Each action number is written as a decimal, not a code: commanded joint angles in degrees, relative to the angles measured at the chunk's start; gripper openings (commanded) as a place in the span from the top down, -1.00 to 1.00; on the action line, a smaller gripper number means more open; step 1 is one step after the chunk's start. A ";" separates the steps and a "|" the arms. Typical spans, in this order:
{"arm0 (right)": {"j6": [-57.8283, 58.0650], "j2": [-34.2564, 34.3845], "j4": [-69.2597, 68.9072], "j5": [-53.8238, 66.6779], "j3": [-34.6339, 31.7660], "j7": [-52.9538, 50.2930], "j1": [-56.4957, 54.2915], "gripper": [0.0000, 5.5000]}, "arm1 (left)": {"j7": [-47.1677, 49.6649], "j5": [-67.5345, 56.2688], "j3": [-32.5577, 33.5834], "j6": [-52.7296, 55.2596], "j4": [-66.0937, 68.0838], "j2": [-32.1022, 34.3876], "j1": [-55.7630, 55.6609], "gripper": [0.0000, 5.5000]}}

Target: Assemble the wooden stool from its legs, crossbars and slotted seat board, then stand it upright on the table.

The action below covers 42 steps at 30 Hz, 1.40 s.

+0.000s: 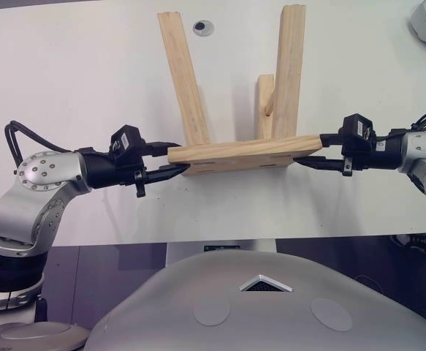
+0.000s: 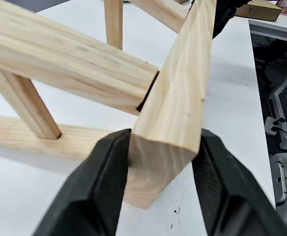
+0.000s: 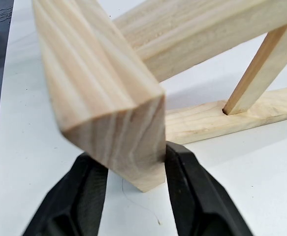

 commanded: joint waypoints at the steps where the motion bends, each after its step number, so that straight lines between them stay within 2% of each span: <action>1: -0.10 0.06 -0.17 0.70 0.08 0.79 -0.97 0.38 | -0.41 1.86 -1.71 -0.40 2.09 0.74 0.75 0.34; 4: 1.22 0.23 -0.69 3.09 -0.91 2.00 -1.17 0.38 | -0.35 -0.50 -1.14 0.16 2.24 0.08 -0.62 0.35; 8: 5.94 1.20 -0.66 10.35 -4.58 3.97 -6.87 0.38 | 0.39 -10.18 3.67 5.52 2.67 -0.95 -9.46 0.35; 12: 14.21 0.22 2.28 20.96 -11.43 5.11 -20.71 0.38 | 3.19 -24.70 11.65 14.45 7.32 0.64 -24.74 0.36; 15: 21.65 -0.46 4.99 26.37 -11.40 6.75 -29.50 0.38 | 5.96 -33.35 13.01 23.38 13.32 1.90 -35.41 0.36; 17: 28.32 1.36 8.91 30.85 -11.53 5.58 -36.42 0.39 | 10.53 -38.89 12.88 29.61 18.42 1.30 -42.71 0.37; 20: 38.88 4.51 17.96 37.58 -15.19 1.20 -44.88 0.39 | 27.57 -52.66 14.64 36.25 30.12 -2.74 -53.29 0.37; 24: 44.46 13.75 29.13 45.54 -25.71 -17.46 -50.03 0.42 | 57.29 -66.43 15.01 30.96 35.47 -11.25 -54.08 0.37; 30: 45.38 29.22 27.81 61.57 -33.54 -49.67 -42.92 0.44 | 88.00 -76.84 17.58 12.03 31.77 -24.96 -53.16 0.37; 33: 41.26 33.64 23.66 73.20 -33.35 -65.68 -39.04 0.47 | 97.22 -78.00 16.63 7.24 29.19 -28.80 -51.16 0.48; 36: 32.37 37.33 17.71 84.90 -29.52 -84.36 -36.17 0.51 | 102.23 -77.37 16.47 5.21 29.04 -30.29 -48.29 0.63; 41: 23.99 40.70 11.59 88.55 -26.47 -100.39 -31.75 0.51 | 103.49 -76.15 16.86 4.51 28.10 -30.22 -46.08 0.99; 42: 22.99 40.94 11.09 88.54 -26.41 -102.29 -30.77 0.51 | 102.93 -75.76 17.43 4.27 28.29 -29.64 -46.55 1.00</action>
